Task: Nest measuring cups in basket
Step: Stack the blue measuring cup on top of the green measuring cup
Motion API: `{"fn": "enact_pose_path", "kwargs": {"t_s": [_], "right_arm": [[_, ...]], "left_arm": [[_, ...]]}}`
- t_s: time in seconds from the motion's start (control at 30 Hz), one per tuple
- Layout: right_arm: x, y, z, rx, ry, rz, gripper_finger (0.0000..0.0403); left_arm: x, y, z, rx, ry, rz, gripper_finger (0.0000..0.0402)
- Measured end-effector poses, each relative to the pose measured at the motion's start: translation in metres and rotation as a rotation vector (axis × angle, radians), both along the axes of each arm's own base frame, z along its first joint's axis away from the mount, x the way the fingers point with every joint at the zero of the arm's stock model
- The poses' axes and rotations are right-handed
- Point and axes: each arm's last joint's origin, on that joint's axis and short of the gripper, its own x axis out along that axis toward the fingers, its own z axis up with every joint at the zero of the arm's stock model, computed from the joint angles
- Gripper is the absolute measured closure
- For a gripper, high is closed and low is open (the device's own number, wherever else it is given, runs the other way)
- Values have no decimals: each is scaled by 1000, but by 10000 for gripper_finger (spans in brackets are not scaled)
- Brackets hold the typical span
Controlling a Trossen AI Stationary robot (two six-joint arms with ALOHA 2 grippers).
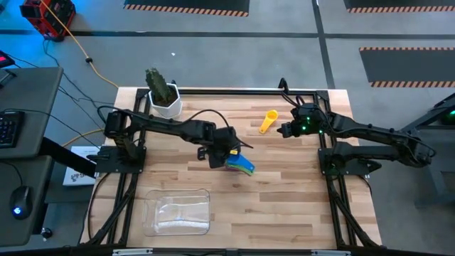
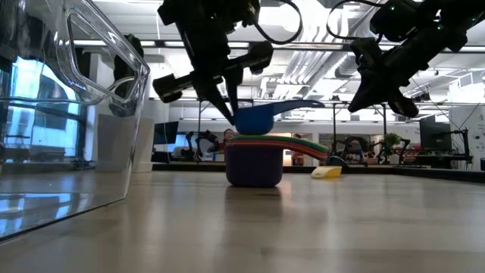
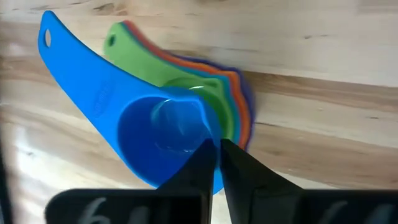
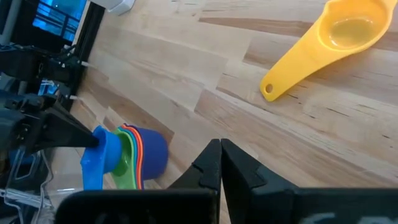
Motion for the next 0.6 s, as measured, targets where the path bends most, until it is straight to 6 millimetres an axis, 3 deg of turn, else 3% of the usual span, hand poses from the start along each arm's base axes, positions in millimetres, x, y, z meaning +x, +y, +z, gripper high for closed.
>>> {"fn": "enact_pose_path", "kwargs": {"t_s": [0.6], "right_arm": [[0,-1,0,-7,6,-12,403]], "left_arm": [[10,-1,-14,-12,-13,23,379]]}}
